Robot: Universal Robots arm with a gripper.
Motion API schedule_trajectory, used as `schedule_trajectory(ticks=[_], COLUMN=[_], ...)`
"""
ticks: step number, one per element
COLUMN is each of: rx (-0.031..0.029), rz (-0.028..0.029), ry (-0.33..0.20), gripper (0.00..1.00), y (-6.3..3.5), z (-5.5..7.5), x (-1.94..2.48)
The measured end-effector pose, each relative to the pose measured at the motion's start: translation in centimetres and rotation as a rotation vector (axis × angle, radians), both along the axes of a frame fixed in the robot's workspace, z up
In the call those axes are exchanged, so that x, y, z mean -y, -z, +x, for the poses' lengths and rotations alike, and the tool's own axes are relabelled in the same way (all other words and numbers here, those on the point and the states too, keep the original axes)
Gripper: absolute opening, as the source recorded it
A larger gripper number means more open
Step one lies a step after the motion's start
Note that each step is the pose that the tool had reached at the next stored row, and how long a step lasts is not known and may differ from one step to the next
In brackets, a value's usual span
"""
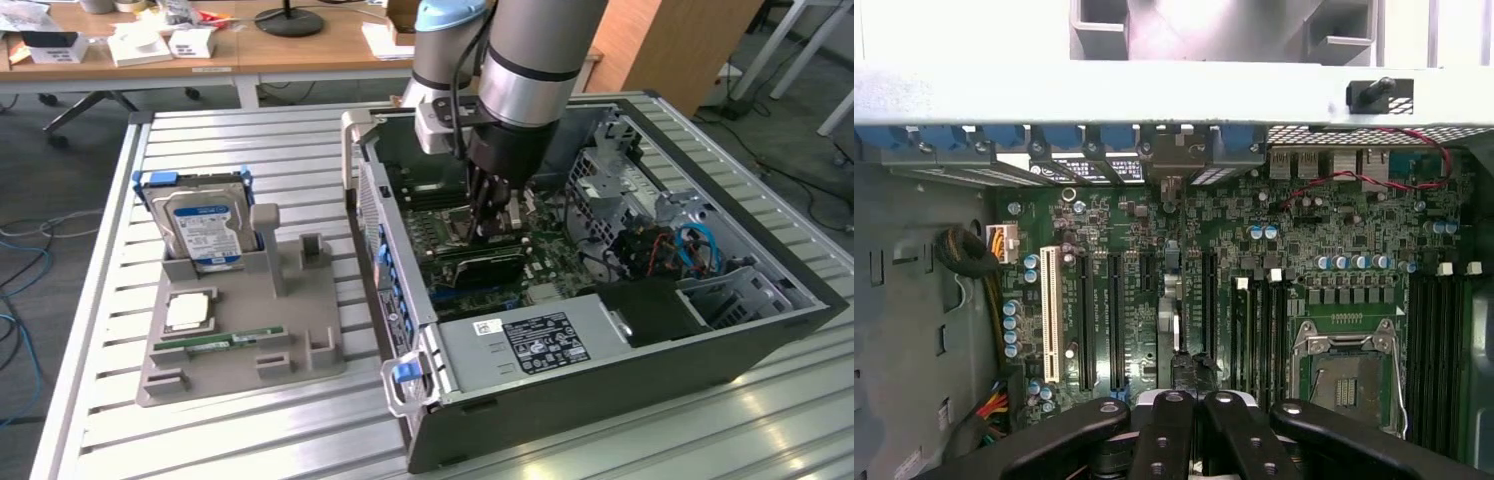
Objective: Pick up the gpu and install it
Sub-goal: 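Press down on the gpu until it lock into place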
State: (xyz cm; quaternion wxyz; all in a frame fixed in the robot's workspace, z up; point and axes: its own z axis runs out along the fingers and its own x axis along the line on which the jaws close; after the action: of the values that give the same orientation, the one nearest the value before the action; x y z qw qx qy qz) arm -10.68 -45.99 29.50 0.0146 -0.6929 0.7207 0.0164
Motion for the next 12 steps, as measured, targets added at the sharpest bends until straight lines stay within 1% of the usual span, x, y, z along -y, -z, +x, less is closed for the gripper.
schedule_trajectory(ticks=[8,12], rx=[-0.0002,-0.0001], rz=[-0.0003,-0.0001], ry=[0.000,0.000], gripper=[0.11,0.11], y=[-0.02,-0.01], z=[-0.08,-0.64], x=[0.00,0.00])
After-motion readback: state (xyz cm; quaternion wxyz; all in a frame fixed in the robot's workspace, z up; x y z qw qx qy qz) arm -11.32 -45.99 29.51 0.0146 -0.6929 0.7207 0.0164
